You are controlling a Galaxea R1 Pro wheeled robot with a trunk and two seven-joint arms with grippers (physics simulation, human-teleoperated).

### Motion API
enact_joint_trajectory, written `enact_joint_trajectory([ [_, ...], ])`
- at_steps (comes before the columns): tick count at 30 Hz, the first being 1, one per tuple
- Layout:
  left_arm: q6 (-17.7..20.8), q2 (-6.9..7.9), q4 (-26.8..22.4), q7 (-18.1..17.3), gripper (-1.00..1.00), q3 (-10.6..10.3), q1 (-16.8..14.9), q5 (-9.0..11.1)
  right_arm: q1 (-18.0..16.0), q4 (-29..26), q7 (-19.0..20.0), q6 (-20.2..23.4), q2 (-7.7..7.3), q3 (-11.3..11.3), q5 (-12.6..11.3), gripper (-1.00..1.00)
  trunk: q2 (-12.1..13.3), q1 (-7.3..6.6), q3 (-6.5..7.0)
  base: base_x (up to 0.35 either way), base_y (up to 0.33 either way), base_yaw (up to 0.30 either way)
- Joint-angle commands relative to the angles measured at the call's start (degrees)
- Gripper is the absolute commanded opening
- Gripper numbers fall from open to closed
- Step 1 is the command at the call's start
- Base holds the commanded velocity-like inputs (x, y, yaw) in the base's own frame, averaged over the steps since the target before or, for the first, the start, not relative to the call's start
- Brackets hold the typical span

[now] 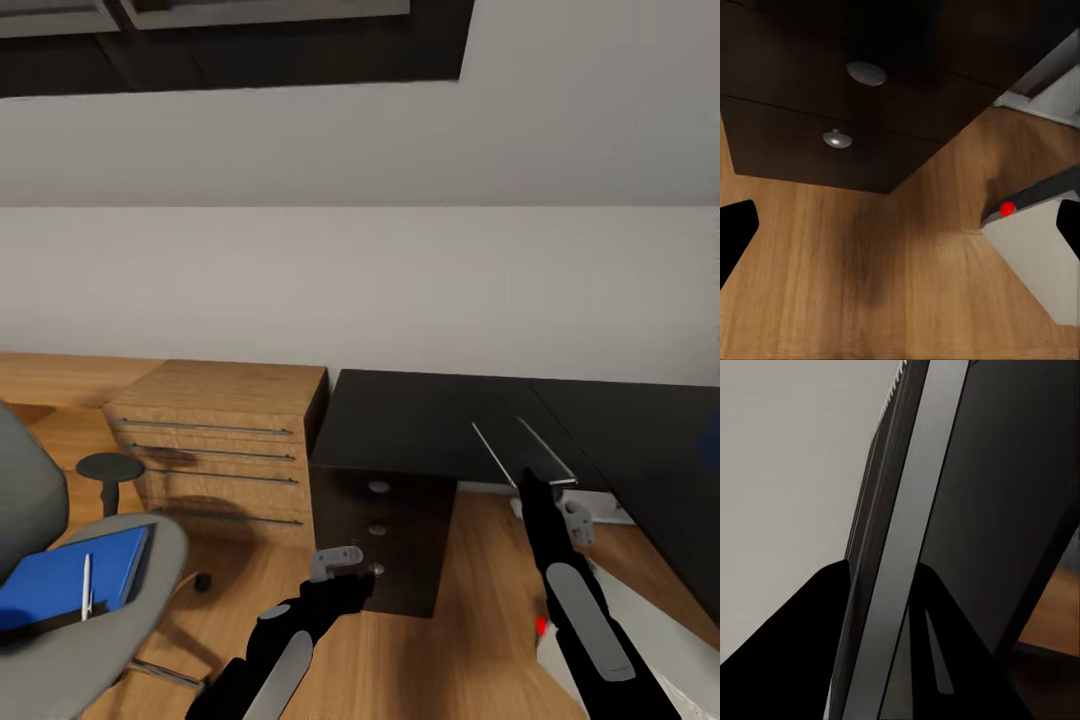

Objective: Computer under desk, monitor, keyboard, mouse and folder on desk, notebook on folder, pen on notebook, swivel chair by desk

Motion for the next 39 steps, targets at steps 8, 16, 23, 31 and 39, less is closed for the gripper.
enact_joint_trajectory([
  [8,0.1,0.01,-0.1,0.6,1.00,-0.1,0.0,0.6,0.0,0.0,-0.2,-0.3,-0.04,0.3,0.7,-1.00,0.0,-0.04,-0.06,-0.320,0.000,0.000],
  [16,0.1,0.01,-0.1,0.6,1.00,-0.1,0.0,0.6,0.0,0.1,-0.2,-0.3,0.01,0.3,1.6,-1.00,0.0,-0.04,-0.06,-0.227,-0.042,0.000],
  [23,0.1,0.01,-0.1,0.6,1.00,0.0,0.0,0.6,0.0,0.1,-0.2,-0.3,-0.03,0.3,1.7,-1.00,0.0,-0.04,-0.06,-0.038,-0.013,0.000],
  [31,0.1,0.06,-0.1,0.6,1.00,0.0,0.0,0.6,0.0,0.2,-0.2,-0.3,-0.04,0.3,1.7,-1.00,0.0,-0.04,-0.06,-0.004,-0.001,0.000],
  [39,0.1,0.12,-0.1,0.6,1.00,0.0,0.0,0.6,0.0,0.2,-0.2,-0.3,-0.02,0.3,1.7,-1.00,0.0,-0.04,-0.06,0.062,0.044,0.000],
])
